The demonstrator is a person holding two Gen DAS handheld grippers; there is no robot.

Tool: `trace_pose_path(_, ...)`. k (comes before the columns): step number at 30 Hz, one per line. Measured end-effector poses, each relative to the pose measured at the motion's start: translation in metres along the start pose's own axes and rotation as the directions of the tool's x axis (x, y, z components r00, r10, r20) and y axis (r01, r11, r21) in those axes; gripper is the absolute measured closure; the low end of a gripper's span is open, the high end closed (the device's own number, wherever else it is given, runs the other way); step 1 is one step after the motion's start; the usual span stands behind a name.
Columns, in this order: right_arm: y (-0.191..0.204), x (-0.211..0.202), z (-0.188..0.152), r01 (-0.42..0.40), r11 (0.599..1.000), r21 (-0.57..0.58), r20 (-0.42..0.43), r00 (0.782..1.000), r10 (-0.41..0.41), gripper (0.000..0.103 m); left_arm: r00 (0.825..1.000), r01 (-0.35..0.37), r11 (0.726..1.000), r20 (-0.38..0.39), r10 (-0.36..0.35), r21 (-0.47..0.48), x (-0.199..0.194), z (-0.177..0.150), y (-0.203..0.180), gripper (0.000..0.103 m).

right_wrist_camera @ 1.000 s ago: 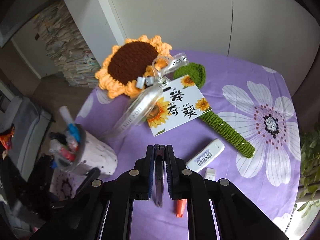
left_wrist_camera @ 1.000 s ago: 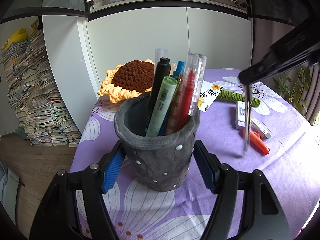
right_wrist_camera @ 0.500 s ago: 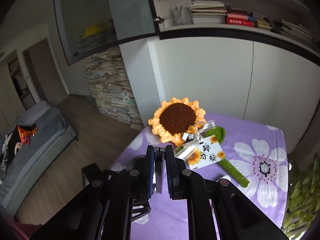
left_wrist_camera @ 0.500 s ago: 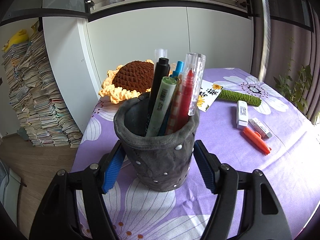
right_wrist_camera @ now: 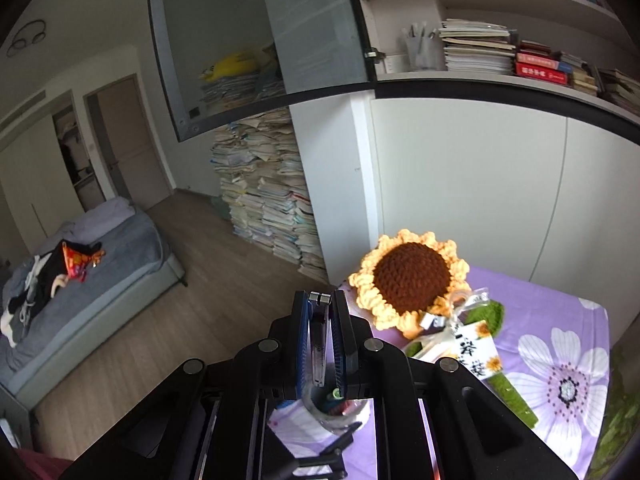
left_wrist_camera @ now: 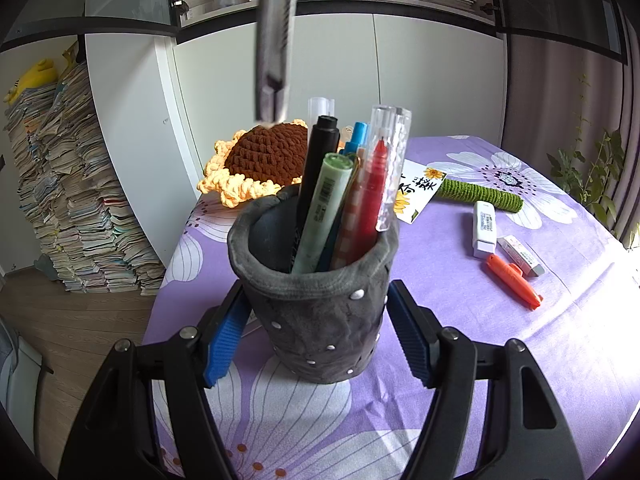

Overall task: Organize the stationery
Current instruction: 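Lift the utility knife with the right gripper and drop it into the grey cup, then move the right gripper back and grasp the orange marker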

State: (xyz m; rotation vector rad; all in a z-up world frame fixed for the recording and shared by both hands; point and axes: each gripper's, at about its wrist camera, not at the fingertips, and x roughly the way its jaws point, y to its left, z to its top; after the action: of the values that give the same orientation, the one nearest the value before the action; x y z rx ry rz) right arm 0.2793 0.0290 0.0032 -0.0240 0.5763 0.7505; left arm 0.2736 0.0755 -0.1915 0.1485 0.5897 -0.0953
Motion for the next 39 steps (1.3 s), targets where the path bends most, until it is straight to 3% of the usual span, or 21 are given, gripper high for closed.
trace_pose_path(6, 0.004, 0.027, -0.007, 0.030, 0.998, -0.056, -0.027, 0.999, -0.031, 0.091, 1.000, 0.000, 1.000, 0.000, 0.000, 0.000, 0.000, 0.000, 0.000, 0.034)
trace_pose_path(23, -0.021, 0.079, -0.049, 0.005, 1.000, 0.006, -0.221, 0.975, -0.004, 0.091, 1.000, -0.001, 1.000, 0.000, 0.001, 0.000, 0.000, 0.000, 0.000, 0.034)
trace_pose_path(30, -0.039, 0.067, -0.057, 0.008, 0.997, 0.074, -0.237, 0.972, 0.010, 0.091, 1.000, 0.001, 1.000, -0.001, -0.001, -0.001, 0.000, -0.001, 0.000, 0.034)
trace_pose_path(35, -0.060, 0.021, -0.057, 0.085, 0.992, 0.092, -0.180, 0.981, -0.067, 0.091, 1.000, 0.002, 1.000, -0.001, -0.002, -0.001, 0.000, -0.002, 0.000, 0.034)
trace_pose_path(37, -0.075, 0.011, -0.063, 0.152, 0.982, 0.110, -0.224, 0.967, -0.124, 0.091, 1.000, 0.002, 1.000, -0.001, -0.002, -0.002, 0.000, -0.001, -0.001, 0.034)
trace_pose_path(39, -0.092, 0.013, -0.080, 0.210, 0.969, 0.129, -0.304, 0.939, -0.163, 0.090, 1.000, 0.002, 1.000, -0.001, -0.002, -0.002, 0.000, -0.001, 0.000, 0.034)
